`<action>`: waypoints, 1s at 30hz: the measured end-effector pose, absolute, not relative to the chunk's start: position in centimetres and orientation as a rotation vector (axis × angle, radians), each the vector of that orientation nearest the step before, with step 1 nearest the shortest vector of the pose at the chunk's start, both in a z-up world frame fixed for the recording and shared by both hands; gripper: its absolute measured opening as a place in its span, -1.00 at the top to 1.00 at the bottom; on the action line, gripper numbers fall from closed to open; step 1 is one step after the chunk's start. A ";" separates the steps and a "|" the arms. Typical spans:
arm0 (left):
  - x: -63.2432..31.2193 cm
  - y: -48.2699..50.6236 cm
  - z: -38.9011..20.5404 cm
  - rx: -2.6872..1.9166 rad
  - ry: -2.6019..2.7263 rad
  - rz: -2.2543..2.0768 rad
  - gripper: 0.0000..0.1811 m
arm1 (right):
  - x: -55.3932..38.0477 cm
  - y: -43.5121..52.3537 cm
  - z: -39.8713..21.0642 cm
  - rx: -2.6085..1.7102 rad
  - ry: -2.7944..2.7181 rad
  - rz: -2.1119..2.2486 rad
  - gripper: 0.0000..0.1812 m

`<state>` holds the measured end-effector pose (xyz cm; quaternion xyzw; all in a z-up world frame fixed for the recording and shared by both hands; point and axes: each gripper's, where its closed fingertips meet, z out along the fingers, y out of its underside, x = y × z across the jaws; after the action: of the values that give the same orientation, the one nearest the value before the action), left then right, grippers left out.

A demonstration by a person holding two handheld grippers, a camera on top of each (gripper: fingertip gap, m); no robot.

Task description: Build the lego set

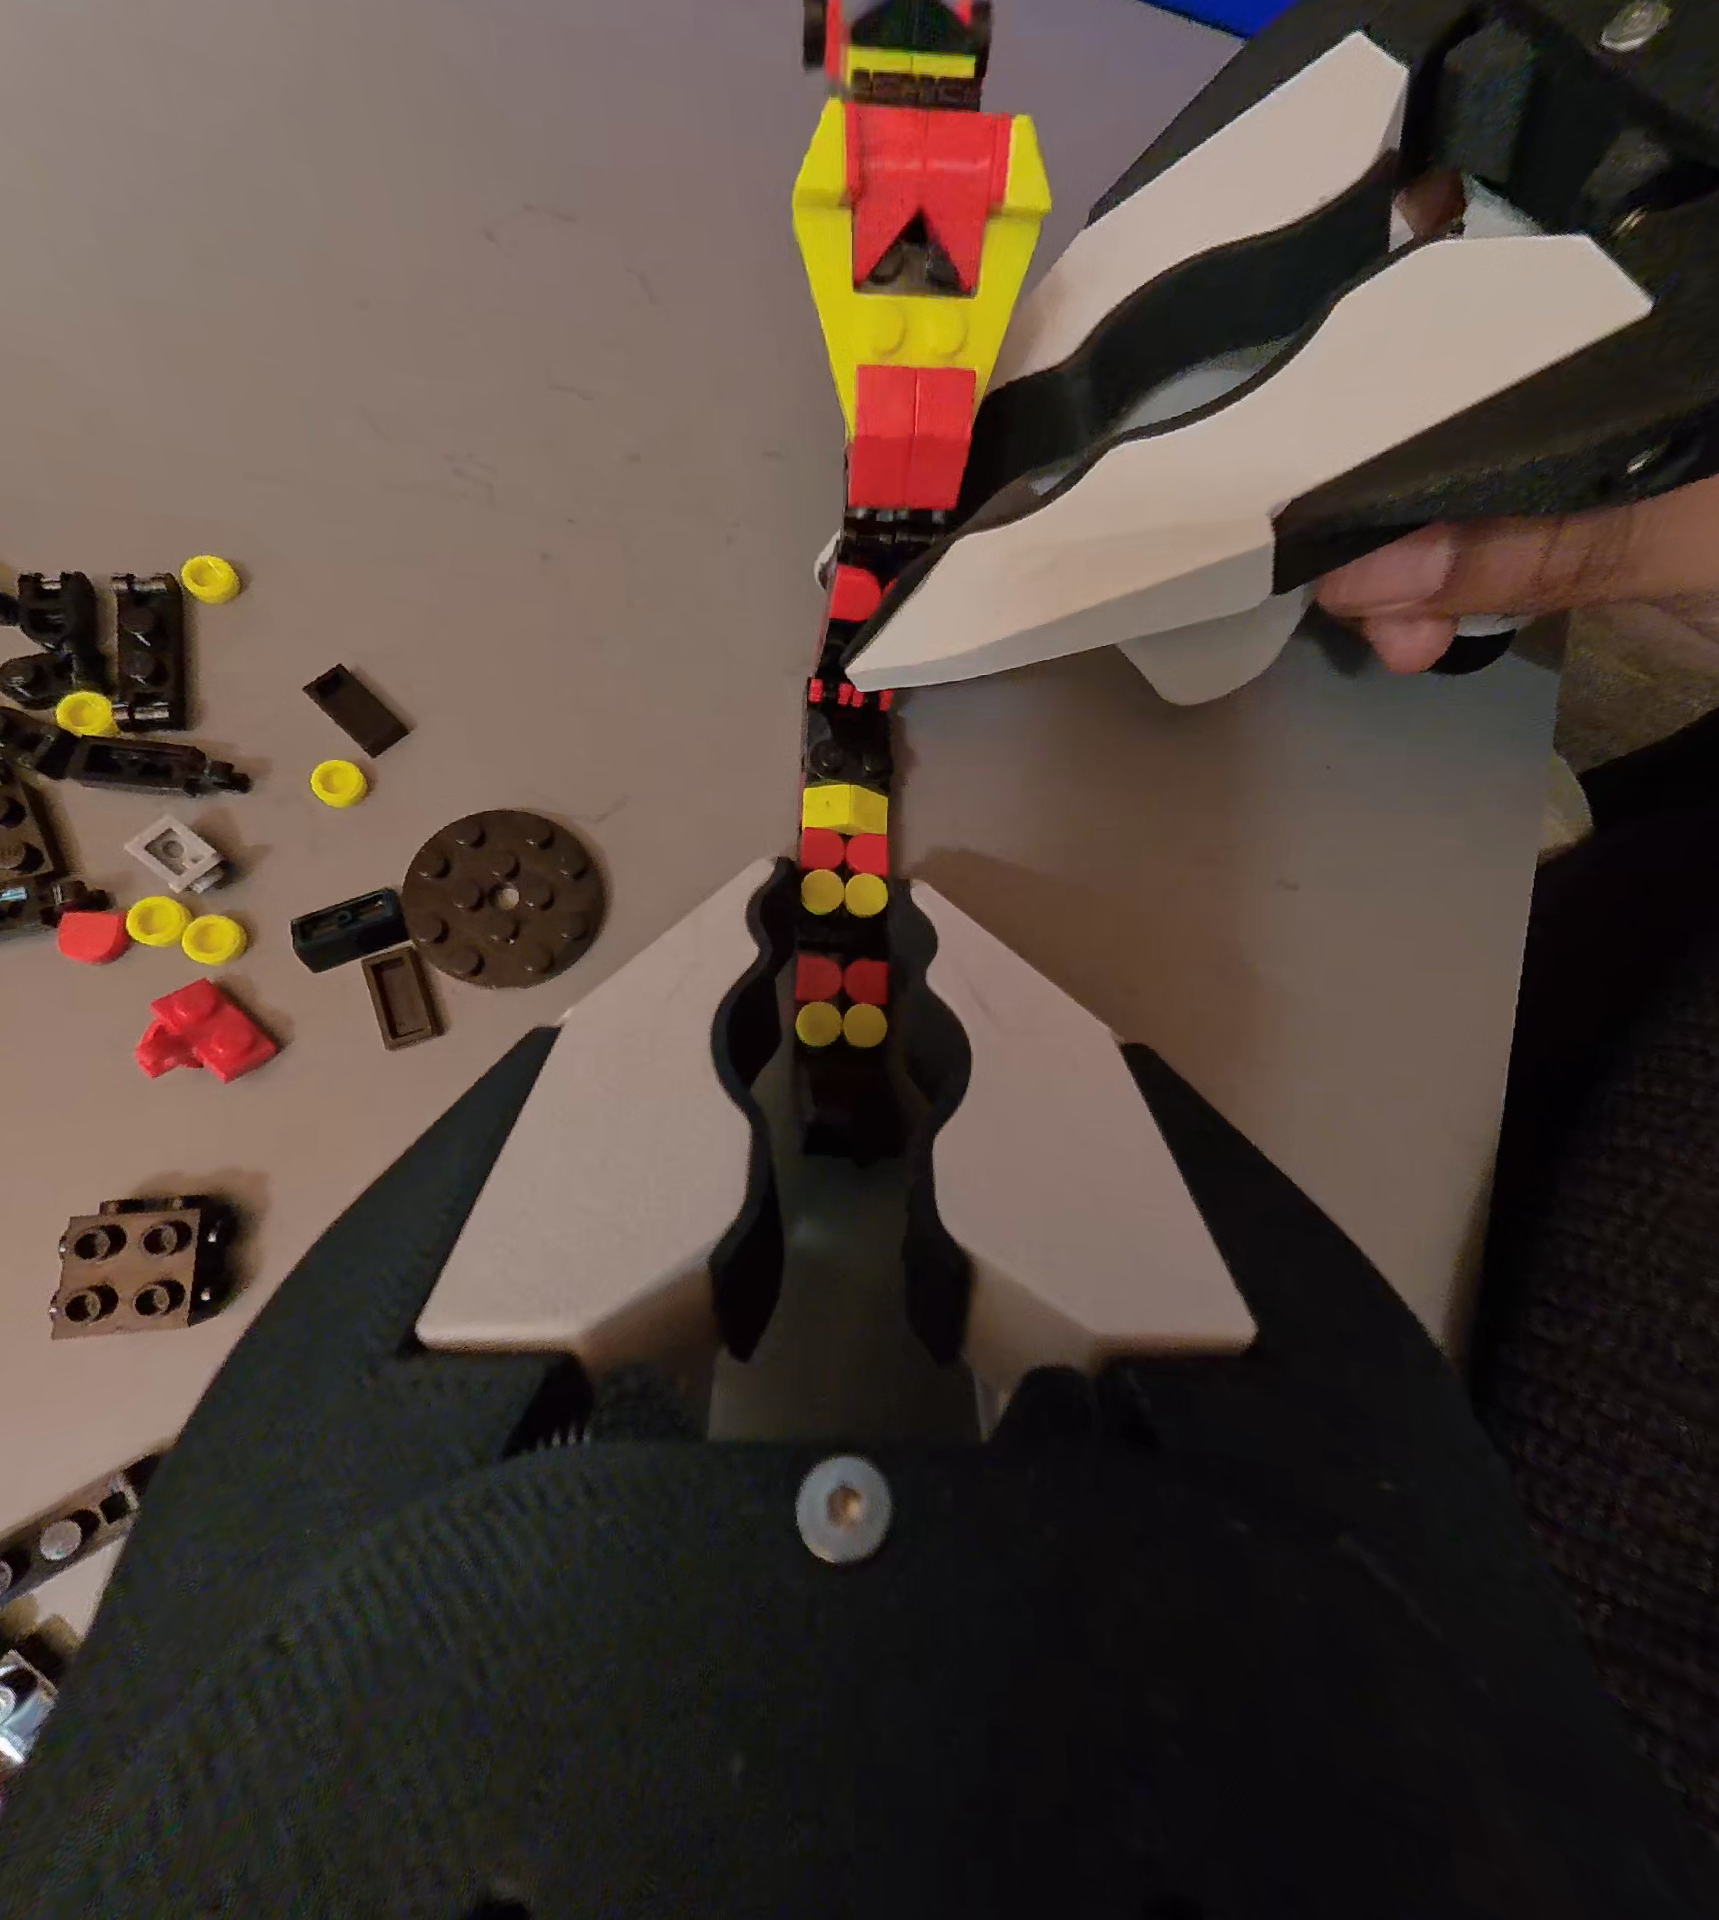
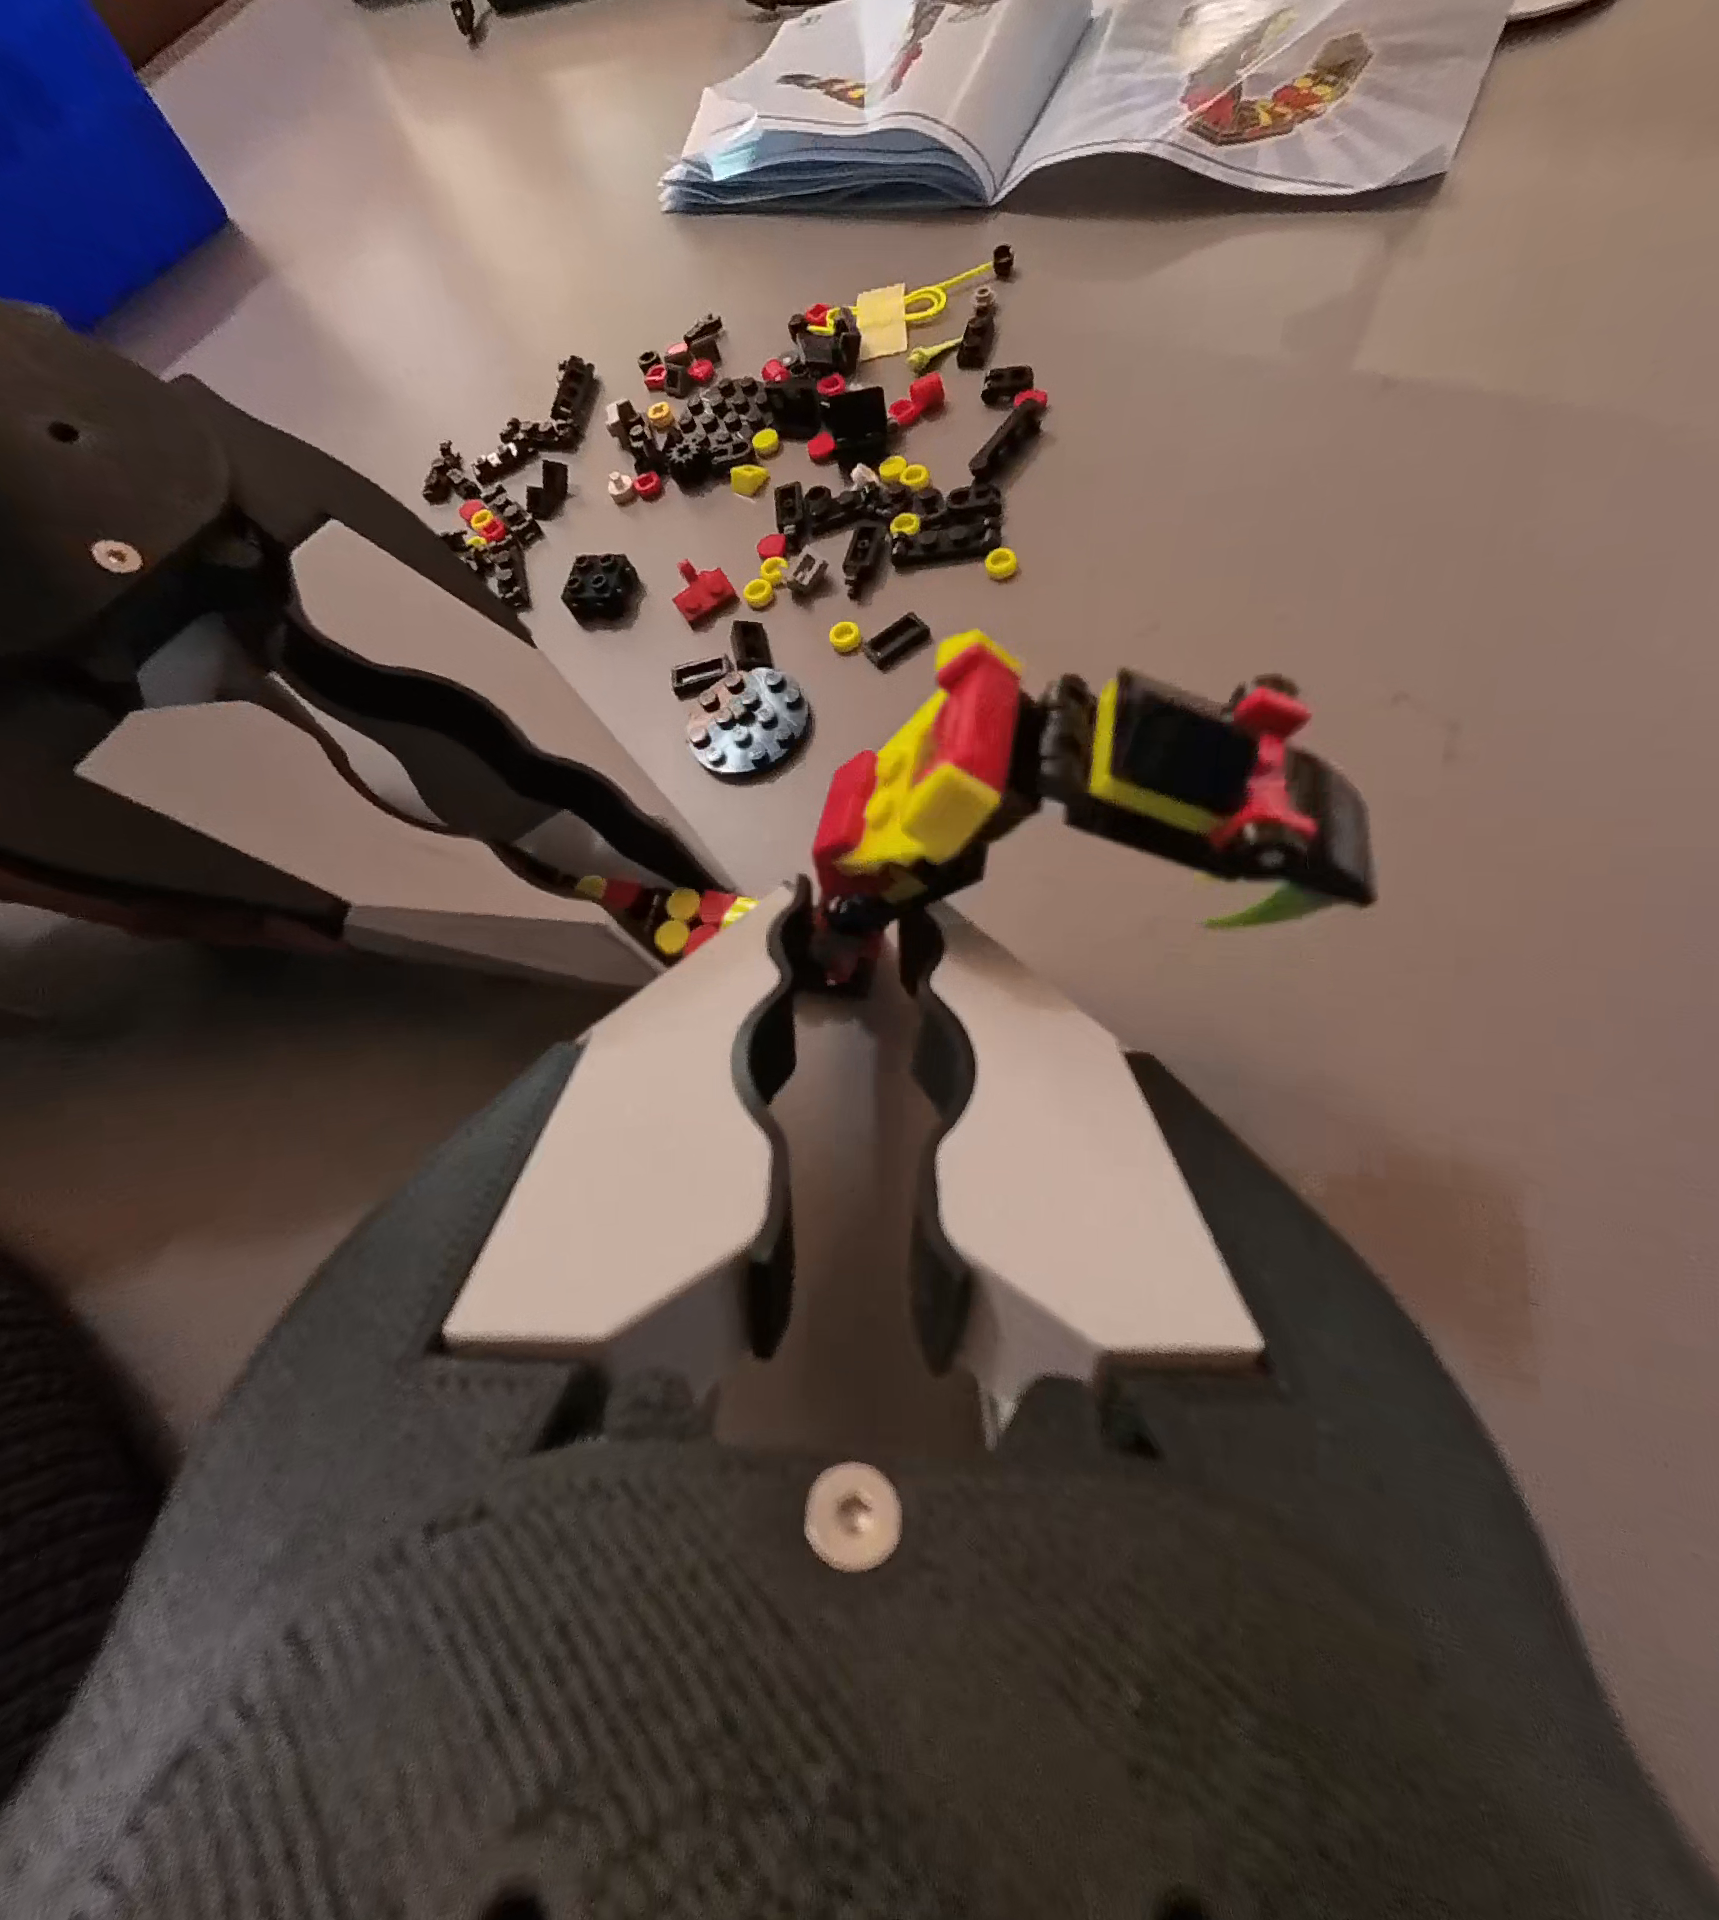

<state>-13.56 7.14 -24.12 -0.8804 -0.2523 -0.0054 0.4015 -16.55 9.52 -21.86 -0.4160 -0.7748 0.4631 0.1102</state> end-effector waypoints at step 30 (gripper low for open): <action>-13.6 7.5 -24.1 -2.229 -0.649 -0.016 0.83 | -16.3 8.8 -21.8 -1.034 -2.270 1.166 0.85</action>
<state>-13.58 7.55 -24.10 -0.8805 -0.2563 -0.0063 0.3986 -16.28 8.77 -21.79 -0.3686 -0.8090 0.4154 0.1928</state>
